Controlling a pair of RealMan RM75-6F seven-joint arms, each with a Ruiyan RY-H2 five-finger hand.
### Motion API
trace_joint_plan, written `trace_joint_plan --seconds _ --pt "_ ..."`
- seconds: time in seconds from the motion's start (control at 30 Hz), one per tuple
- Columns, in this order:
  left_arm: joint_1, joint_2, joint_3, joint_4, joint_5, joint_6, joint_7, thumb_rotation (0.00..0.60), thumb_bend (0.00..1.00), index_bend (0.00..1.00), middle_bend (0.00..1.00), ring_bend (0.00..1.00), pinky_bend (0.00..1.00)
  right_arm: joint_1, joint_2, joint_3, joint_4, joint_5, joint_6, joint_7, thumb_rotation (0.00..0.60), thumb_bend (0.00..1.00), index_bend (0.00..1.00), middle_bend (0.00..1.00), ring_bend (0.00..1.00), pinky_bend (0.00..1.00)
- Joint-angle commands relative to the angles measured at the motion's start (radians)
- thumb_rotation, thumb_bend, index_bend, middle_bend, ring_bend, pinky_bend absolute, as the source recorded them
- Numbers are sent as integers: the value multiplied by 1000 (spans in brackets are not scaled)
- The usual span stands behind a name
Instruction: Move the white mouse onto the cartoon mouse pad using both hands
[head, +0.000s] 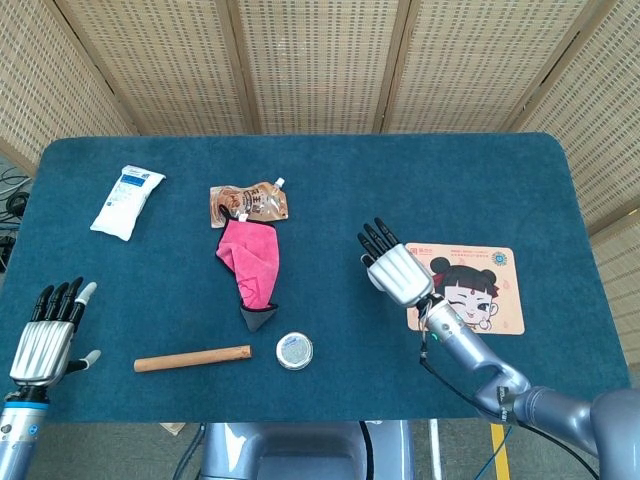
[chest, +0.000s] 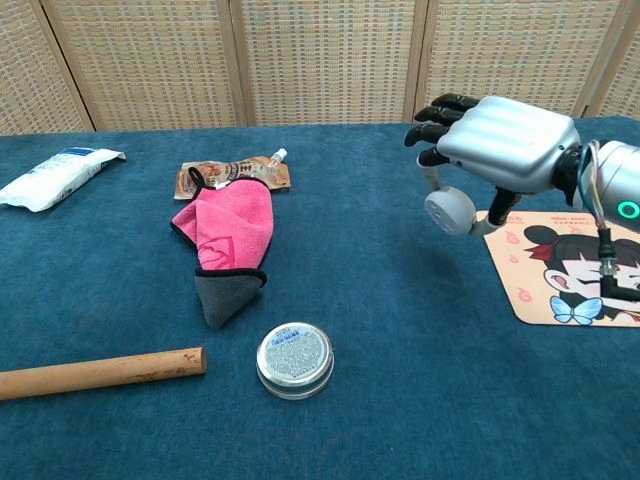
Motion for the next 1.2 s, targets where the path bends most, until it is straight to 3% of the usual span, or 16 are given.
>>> trace_joint_plan --seconds 0.03,0.37,0.83,1.2 --pt "1 -3 0 1 1 2 6 600 87 52 0 0 0 -1 -2 -4 59 -21 26 43 600 3 711 163 0 0" --pt "-1 -11 3 -1 3 -5 24 600 79 52 0 0 0 -9 -27 -11 163 -45 72 140 600 153 711 164 0 0" --pt "0 -14 3 5 4 -4 31 600 78 52 0 0 0 -15 -38 -14 273 -41 78 197 600 156 711 166 0 0" --pt "2 -19 6 0 12 1 46 600 78 52 0 0 0 -53 -66 -59 502 -56 94 348 600 156 711 166 0 0"
